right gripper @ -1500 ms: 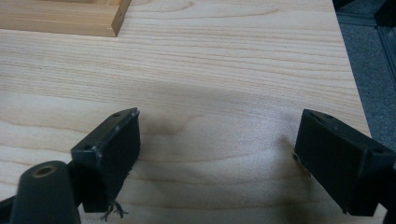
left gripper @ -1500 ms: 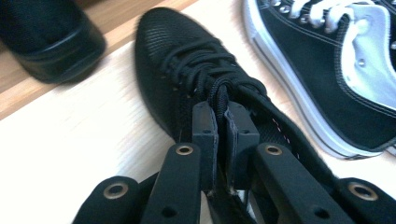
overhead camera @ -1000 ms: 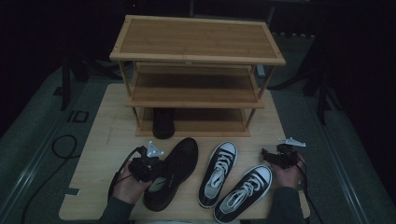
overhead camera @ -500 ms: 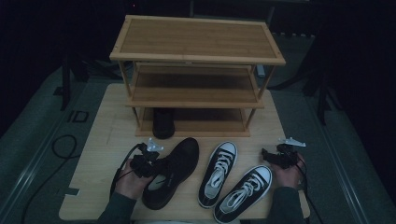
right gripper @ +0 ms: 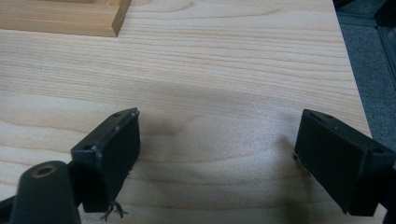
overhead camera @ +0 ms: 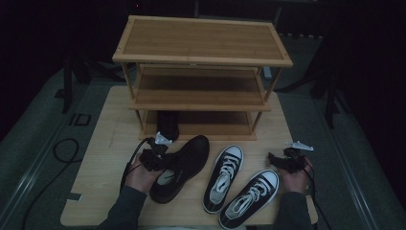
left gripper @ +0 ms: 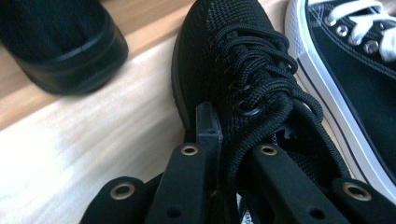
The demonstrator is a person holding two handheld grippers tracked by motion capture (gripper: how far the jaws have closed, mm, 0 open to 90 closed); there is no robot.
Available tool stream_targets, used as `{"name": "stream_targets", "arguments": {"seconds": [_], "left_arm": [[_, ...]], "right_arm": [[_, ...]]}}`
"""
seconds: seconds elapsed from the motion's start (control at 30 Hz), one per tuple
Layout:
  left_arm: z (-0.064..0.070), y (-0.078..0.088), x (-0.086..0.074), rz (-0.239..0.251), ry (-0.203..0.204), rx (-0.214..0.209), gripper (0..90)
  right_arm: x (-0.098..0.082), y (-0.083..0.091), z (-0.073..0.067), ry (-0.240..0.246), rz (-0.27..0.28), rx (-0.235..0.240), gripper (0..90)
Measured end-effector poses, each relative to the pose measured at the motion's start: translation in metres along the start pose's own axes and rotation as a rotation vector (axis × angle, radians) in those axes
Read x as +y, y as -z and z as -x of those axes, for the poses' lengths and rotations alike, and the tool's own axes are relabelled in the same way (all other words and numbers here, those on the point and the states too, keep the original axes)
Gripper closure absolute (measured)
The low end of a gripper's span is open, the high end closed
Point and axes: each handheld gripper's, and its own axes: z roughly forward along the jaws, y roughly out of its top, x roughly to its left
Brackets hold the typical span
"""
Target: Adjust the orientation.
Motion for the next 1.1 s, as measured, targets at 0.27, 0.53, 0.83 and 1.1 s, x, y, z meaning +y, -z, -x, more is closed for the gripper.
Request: {"name": "stream_targets", "arguments": {"seconds": [0.27,0.53,0.83,1.1], "left_arm": [[-0.006,-0.009,0.015,0.029,0.033,0.006,87.6],[-0.011,-0.021,0.033,0.052,0.045,0.039,87.6],[-0.022,-0.039,0.054,0.092,0.104,0.103,87.5],[-0.028,-0.049,0.067,0.132,0.137,0.168,87.6]], "right_arm": [[0.000,0.000,0.000,0.000,0.000,0.000,14.1],[0.000,0.000,0.000,0.000,0.000,0.000,14.1],[0.000,0.000,0.000,0.001,0.000,0.000,14.1],[0.000,0.000,0.000,0.004,0.001,0.002,14.1]]}}
